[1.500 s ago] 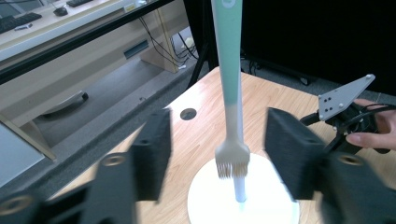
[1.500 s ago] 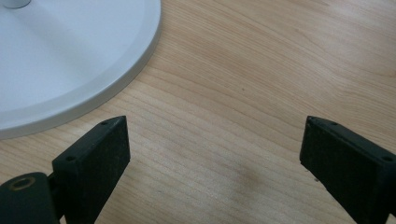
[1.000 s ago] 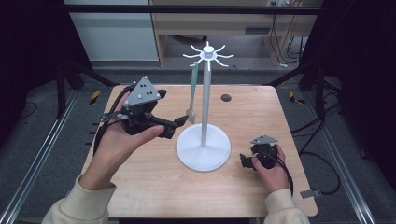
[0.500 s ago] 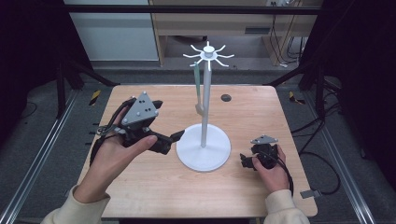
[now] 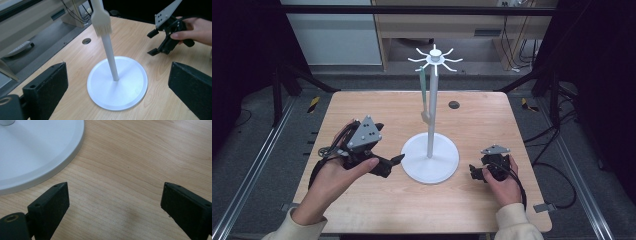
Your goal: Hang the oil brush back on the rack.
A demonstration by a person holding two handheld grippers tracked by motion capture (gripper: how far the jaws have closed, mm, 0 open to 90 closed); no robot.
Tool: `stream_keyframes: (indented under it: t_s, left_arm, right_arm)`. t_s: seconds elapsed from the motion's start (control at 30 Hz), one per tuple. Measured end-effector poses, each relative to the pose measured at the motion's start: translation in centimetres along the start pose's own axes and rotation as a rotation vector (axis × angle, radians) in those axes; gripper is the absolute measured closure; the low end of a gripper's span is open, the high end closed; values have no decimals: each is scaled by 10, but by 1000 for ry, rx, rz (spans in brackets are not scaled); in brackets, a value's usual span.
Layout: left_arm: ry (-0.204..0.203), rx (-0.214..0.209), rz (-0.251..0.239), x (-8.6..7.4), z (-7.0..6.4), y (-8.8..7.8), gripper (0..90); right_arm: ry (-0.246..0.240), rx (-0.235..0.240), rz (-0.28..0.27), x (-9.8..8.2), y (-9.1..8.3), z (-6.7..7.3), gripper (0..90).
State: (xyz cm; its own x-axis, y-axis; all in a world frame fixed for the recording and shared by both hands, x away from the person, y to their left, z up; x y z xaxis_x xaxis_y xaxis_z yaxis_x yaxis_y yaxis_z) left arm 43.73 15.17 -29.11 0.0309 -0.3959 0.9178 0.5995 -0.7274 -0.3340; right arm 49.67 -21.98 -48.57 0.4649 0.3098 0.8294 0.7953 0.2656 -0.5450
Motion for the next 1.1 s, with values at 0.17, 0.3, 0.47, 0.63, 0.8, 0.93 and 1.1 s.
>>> stream_keyframes:
  t_s: [0.17, 0.3, 0.47, 0.63, 0.8, 0.93, 1.1]
  left_arm:
    - [-15, -9, 21, -14, -1, 4, 28]
    - [-14, -7, 52, -26, -2, 8, 29]
    - [-32, -5, 71, -41, -2, 13, 31]
    - [-50, 0, 94, -56, -2, 18, 32]
    - [-56, 14, 121, -70, -1, 20, 33]
    - [-57, 23, 148, -84, 1, 22, 34]
    - [-68, 31, 176, -100, 2, 23, 36]
  right_arm:
    - [6, 3, 4, 0, 0, 0, 87]
    - [4, 2, 3, 0, 0, 0, 87]
    - [6, 2, 3, 0, 0, 0, 88]
    - [7, 5, 4, 0, 0, -1, 91]
    - [5, 5, 4, 0, 0, -1, 91]
    - [7, 5, 5, 0, 0, 0, 90]
    - [8, 6, 5, 0, 0, 0, 90]
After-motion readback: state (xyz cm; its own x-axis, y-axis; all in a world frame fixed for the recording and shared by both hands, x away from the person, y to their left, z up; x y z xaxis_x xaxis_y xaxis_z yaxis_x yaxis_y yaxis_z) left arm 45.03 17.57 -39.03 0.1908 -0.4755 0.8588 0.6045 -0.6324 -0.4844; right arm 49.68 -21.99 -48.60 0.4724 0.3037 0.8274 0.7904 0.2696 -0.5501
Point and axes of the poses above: each handheld gripper's, and its own axes: y roughly forward along the jaws, x roughly out of its top, z roughly to its left, the point moved 1 cm from there along y, roughly forward along the jaws, and after that the axes turned 12 degrees about -z, right-handed, at the moved point
